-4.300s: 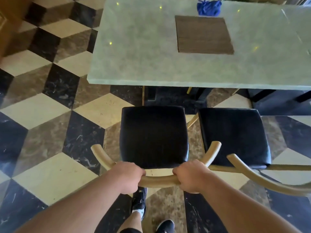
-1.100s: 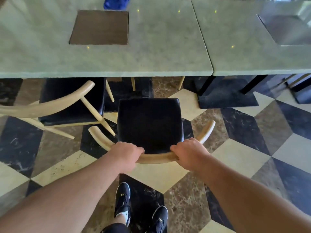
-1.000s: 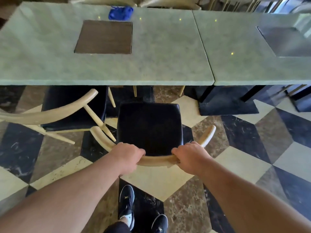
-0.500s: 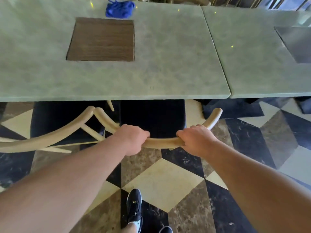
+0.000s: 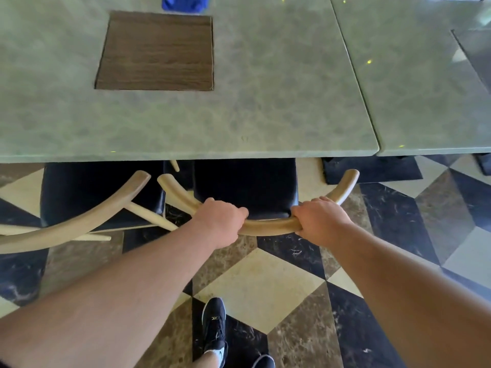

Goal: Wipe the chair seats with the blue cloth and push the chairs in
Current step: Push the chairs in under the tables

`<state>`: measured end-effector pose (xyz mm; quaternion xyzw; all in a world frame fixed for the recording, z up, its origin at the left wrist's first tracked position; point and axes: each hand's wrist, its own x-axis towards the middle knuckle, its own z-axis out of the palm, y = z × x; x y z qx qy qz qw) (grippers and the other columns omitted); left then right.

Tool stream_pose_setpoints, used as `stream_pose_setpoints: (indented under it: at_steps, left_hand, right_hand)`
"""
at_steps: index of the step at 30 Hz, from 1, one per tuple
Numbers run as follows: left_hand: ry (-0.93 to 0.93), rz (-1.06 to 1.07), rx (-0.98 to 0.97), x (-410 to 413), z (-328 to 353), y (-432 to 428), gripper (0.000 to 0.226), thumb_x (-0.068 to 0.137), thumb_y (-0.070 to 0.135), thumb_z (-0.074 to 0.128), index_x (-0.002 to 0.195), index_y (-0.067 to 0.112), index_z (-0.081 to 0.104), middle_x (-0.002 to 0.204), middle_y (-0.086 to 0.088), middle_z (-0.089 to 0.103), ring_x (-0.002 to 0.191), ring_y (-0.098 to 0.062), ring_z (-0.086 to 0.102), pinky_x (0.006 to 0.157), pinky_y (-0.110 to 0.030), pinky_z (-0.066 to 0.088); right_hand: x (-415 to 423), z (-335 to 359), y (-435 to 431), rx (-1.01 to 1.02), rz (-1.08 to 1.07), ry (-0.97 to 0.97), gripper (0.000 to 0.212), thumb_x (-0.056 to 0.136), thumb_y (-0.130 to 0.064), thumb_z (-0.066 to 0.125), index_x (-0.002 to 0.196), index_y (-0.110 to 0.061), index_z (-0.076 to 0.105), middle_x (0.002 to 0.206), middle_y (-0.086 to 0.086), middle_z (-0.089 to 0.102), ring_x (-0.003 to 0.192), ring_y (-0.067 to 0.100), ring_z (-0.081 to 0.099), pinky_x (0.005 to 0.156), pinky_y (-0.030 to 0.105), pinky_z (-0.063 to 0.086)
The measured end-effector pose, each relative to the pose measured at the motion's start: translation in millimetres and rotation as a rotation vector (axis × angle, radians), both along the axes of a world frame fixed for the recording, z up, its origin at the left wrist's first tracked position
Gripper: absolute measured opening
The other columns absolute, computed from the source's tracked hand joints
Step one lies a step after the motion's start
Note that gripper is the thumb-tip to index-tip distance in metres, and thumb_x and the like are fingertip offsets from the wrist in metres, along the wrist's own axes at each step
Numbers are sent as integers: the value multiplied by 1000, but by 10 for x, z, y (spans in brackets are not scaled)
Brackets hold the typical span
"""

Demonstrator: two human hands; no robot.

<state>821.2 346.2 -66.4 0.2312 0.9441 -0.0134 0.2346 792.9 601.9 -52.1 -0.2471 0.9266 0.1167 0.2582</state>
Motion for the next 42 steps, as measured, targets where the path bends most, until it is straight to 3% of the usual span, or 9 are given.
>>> stream_pose_setpoints:
  at_steps: [4, 8, 11, 14, 17, 21, 25, 34, 42]
  left_hand:
    - [3, 32, -43, 176, 150, -189, 41, 94, 55, 66, 120, 25, 59, 101, 2, 64, 93, -24, 59, 77, -40, 39]
    - [68, 124, -39, 504, 358, -745, 40, 98, 36, 63, 136, 25, 57, 125, 0, 65, 116, -25, 60, 95, -46, 51]
    - [157, 202, -38, 779, 487, -1183, 47, 97, 31, 63, 143, 26, 53, 142, -1, 58, 130, -26, 54, 109, -49, 44]
    - [207, 347, -148, 901, 481, -1611, 60, 95, 35, 67, 149, 25, 43, 156, -6, 45, 142, -31, 43, 116, -55, 38]
    - [212, 439, -233, 757, 360, -2051, 84, 92, 44, 70, 159, 23, 24, 166, -9, 30, 148, -35, 35, 120, -60, 32]
    - [100, 493, -170, 309, 95, -2382, 100, 86, 57, 75, 159, 20, 18, 140, -8, 56, 116, -32, 62, 95, -48, 53]
    - [30, 579, -37, 159, -59, -2442, 68, 95, 31, 71, 146, 22, 27, 87, 1, 58, 66, -18, 58, 55, -36, 47]
    - [44, 555, 6, 275, -90, -2460, 63, 100, 30, 63, 150, 23, 25, 84, 2, 55, 63, -18, 56, 58, -38, 55]
    - [87, 571, -18, 371, -100, -2542, 68, 100, 26, 67, 153, 24, 24, 88, 1, 56, 65, -16, 55, 56, -32, 46]
  right_hand:
    - [134, 2, -165, 14, -23, -25, 26, 89, -48, 69, 105, -30, 58, 88, -7, 64, 84, 20, 58, 102, 42, 45]
    - [378, 26, -457, -21, 38, -5, 24, 90, -34, 70, 109, -29, 57, 76, -10, 50, 69, 17, 53, 72, 34, 45]
    - [561, 36, -789, -26, -8, 28, 25, 91, -22, 63, 113, -25, 54, 78, -7, 50, 64, 16, 47, 62, 34, 41]
    - [685, 5, -1282, -109, -82, -9, 24, 94, -30, 57, 116, -24, 50, 83, -6, 53, 72, 21, 54, 59, 36, 39]
    - [635, -101, -1861, -208, -106, -29, 37, 96, -33, 59, 128, -26, 42, 80, -7, 52, 60, 16, 52, 47, 33, 35]
    - [367, -318, -2261, -254, -109, 11, 45, 93, -39, 63, 131, -32, 39, 73, -10, 54, 55, 15, 54, 43, 31, 34]
    - [201, -344, -2311, -255, -49, 39, 34, 92, -41, 59, 119, -28, 44, 66, -10, 51, 50, 13, 49, 41, 31, 31]
    - [200, -303, -2303, -227, -102, -19, 37, 95, -45, 61, 120, -31, 39, 72, -10, 56, 56, 15, 56, 46, 33, 42]
    - [245, -330, -2320, -245, -139, 3, 34, 94, -43, 62, 118, -34, 39, 68, -10, 56, 53, 12, 56, 41, 28, 34]
